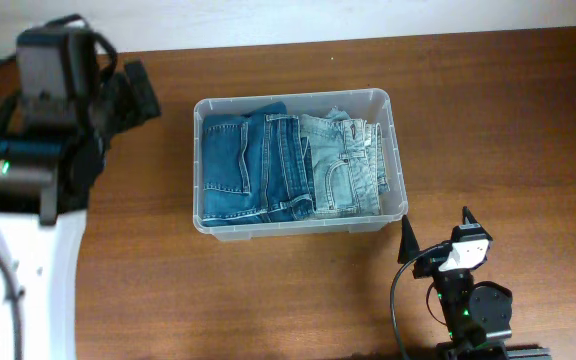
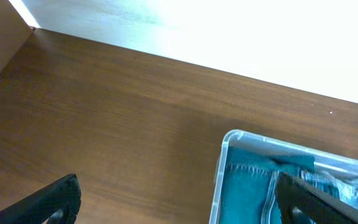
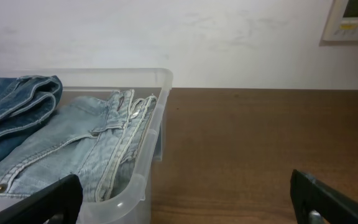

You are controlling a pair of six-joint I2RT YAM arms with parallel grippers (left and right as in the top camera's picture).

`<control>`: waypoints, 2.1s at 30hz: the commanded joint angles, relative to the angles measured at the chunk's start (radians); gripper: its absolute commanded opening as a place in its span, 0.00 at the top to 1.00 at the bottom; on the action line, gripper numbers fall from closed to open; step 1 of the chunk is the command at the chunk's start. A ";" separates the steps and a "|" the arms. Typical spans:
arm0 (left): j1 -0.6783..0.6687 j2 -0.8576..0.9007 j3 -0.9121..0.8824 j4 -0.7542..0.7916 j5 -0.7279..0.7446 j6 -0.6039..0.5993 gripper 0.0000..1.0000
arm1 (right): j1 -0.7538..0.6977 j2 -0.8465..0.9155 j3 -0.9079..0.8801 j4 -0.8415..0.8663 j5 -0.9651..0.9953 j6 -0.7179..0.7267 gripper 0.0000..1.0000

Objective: Pack container

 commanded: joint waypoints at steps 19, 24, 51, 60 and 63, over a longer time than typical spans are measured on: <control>-0.001 -0.888 -1.133 0.216 -0.019 0.003 0.01 | -0.008 -0.010 -0.005 -0.005 -0.016 -0.009 0.01; -0.001 -1.022 -1.293 0.295 0.043 0.003 0.01 | -0.008 -0.010 -0.005 -0.005 -0.016 -0.009 0.01; 0.061 -1.394 -1.812 1.032 0.130 -0.003 0.01 | -0.008 -0.010 -0.005 -0.005 -0.016 -0.009 0.01; 0.087 -1.469 -1.844 1.029 0.140 0.005 0.01 | -0.008 -0.010 -0.005 -0.006 -0.016 -0.009 0.01; 0.087 -1.469 -1.857 1.033 0.140 0.009 0.01 | -0.008 -0.010 -0.005 -0.005 -0.016 -0.009 0.01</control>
